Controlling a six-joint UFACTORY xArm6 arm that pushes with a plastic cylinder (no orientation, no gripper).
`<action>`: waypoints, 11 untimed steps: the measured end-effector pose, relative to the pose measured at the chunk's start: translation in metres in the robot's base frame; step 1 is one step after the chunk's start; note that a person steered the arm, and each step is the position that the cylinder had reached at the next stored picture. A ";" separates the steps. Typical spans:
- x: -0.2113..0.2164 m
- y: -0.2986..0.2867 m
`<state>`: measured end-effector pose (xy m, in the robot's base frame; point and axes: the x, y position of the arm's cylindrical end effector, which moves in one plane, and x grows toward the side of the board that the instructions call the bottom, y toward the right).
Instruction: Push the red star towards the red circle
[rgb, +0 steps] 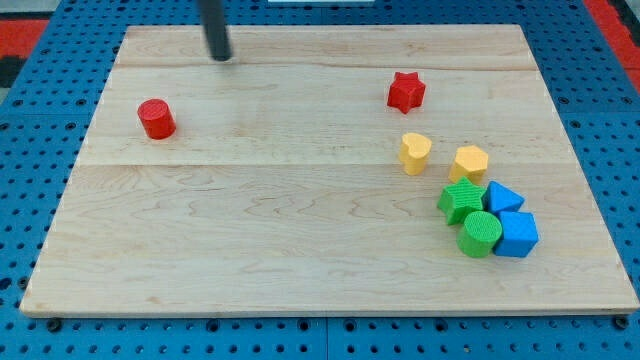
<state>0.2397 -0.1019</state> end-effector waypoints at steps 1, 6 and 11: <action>-0.003 0.093; 0.081 0.284; 0.084 0.227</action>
<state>0.3234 0.1246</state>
